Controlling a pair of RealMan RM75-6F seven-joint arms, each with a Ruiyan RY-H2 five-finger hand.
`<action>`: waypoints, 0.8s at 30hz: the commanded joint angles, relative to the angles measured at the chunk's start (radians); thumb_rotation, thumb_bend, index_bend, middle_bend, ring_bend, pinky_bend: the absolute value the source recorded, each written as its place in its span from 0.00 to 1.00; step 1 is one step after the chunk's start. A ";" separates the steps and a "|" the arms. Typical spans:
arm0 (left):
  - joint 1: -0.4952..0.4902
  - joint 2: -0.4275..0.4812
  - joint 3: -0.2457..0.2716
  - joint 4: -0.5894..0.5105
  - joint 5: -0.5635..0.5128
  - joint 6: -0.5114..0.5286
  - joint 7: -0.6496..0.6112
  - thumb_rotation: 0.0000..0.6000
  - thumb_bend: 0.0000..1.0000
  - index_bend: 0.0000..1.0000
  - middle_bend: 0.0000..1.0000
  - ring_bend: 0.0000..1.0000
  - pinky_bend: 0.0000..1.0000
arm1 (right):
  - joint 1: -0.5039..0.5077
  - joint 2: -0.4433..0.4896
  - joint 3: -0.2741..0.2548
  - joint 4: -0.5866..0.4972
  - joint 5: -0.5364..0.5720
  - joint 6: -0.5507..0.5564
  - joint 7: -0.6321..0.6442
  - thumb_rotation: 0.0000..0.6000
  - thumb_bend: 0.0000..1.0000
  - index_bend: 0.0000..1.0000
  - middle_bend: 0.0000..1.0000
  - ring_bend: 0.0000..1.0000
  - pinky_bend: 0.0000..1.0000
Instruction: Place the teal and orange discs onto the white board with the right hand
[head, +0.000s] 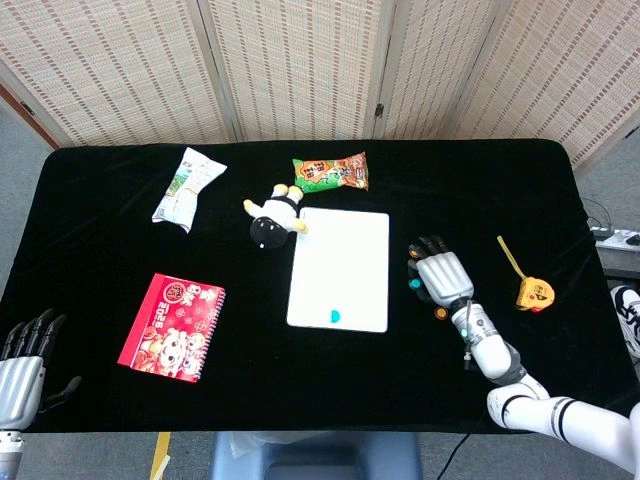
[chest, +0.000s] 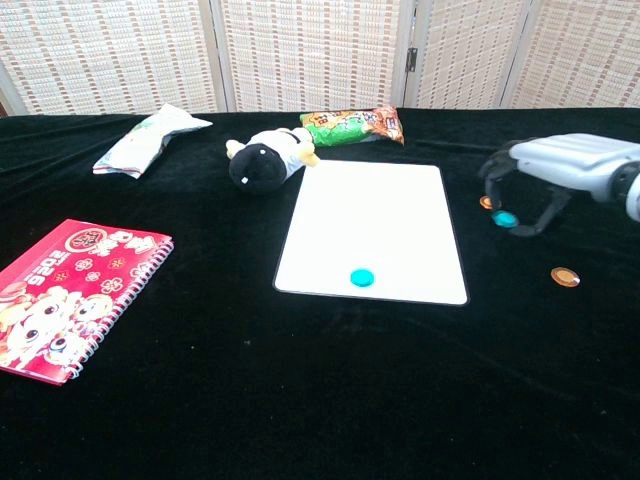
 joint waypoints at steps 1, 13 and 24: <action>0.002 0.000 0.000 0.003 0.000 0.003 -0.002 1.00 0.27 0.00 0.00 0.06 0.00 | 0.030 -0.009 -0.015 -0.062 -0.024 -0.005 -0.047 1.00 0.25 0.50 0.14 0.00 0.00; 0.005 -0.006 0.004 0.018 -0.006 -0.003 -0.015 1.00 0.27 0.00 0.00 0.06 0.00 | 0.107 -0.111 -0.023 -0.086 0.026 -0.036 -0.188 1.00 0.25 0.50 0.14 0.00 0.00; 0.008 -0.010 0.005 0.030 -0.010 -0.004 -0.026 1.00 0.27 0.00 0.00 0.06 0.00 | 0.134 -0.155 -0.038 -0.078 0.052 -0.025 -0.255 1.00 0.25 0.50 0.14 0.00 0.00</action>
